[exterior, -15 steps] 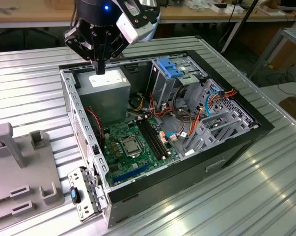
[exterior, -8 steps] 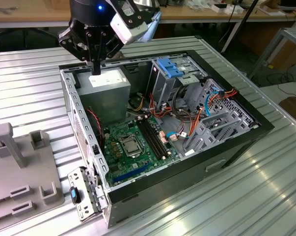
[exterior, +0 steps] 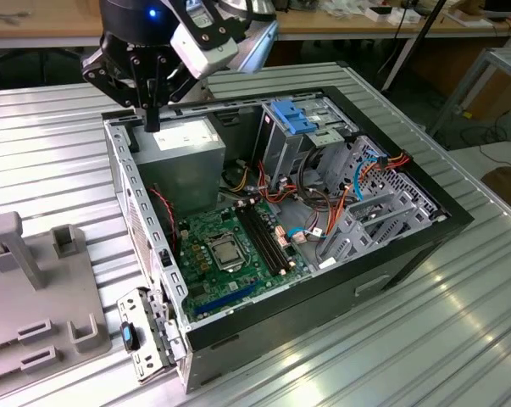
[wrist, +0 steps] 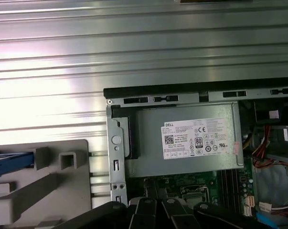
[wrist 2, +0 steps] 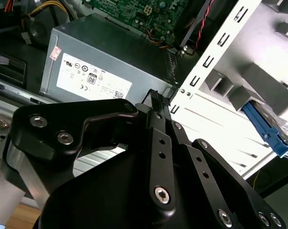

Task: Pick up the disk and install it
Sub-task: 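Reach for the disk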

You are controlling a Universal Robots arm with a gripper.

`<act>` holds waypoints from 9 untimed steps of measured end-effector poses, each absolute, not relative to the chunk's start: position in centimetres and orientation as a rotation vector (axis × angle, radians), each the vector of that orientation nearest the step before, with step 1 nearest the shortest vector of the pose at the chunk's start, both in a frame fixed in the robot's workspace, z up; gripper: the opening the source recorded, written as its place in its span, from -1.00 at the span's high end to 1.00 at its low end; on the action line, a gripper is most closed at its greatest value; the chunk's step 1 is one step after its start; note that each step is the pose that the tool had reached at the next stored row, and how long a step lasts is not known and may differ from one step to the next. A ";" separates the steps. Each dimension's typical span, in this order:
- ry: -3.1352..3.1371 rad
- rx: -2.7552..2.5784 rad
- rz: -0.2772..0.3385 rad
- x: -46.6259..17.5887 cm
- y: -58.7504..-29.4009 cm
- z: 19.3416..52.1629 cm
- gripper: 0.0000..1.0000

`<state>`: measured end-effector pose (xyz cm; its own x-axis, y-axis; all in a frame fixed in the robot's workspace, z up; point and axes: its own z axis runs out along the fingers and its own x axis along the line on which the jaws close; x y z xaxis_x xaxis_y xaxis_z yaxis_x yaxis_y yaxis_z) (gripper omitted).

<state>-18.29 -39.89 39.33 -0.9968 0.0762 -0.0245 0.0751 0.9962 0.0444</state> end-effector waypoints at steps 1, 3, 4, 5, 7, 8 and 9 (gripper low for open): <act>3.112 0.118 0.068 -18.5 -39.9 39.3 0.79; 3.112 0.118 0.068 -18.7 -39.9 39.3 0.79; 3.112 0.118 0.068 -18.9 -39.9 39.3 0.79; 3.112 0.118 0.068 -19.1 -39.9 39.3 0.79; 3.112 0.118 0.068 -19.3 -39.9 39.3 0.79; 3.112 0.118 0.068 -19.5 -39.9 39.3 0.79; 3.112 0.118 0.068 -19.6 -39.9 39.3 0.79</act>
